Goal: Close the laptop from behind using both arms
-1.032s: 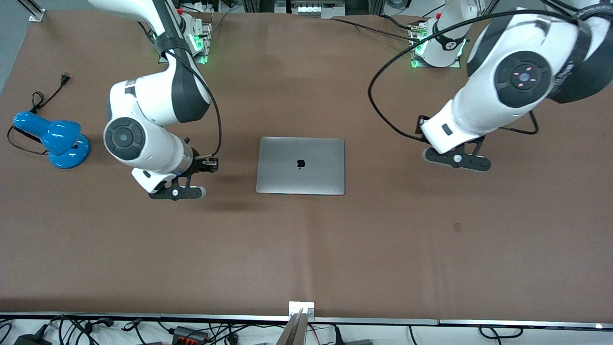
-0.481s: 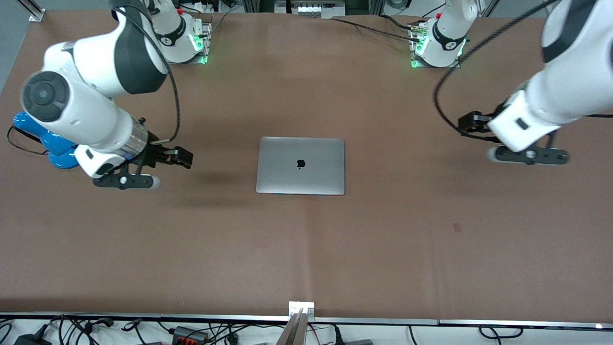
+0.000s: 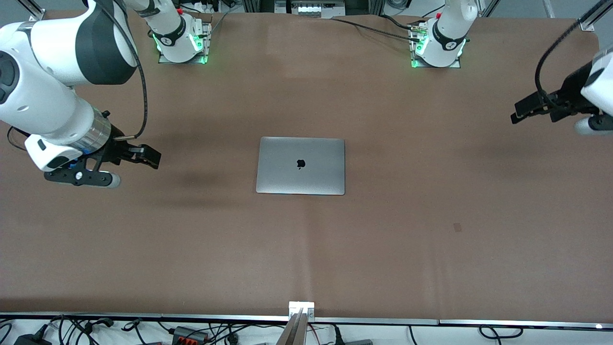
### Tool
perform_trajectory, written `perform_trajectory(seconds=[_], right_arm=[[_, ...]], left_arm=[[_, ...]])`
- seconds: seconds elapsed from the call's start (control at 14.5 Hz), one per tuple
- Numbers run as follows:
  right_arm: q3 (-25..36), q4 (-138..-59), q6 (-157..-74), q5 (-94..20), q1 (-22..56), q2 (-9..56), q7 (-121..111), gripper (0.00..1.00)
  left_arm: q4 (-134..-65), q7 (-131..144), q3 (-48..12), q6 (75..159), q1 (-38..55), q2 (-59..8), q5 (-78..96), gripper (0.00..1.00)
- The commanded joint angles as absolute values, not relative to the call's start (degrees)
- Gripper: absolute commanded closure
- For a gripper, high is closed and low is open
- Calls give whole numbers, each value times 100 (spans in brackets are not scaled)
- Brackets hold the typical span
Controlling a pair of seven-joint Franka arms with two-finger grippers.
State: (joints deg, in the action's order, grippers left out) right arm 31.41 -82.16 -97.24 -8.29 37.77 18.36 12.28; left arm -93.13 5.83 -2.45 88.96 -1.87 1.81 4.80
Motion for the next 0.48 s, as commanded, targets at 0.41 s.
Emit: perform_trajectory(seconds=[0.41], right_arm=[[2964,-7638,-9554,-774,3193,1697,1187,0]], left_arm=[[-9669,589,-158,8983,149,572,132,0]])
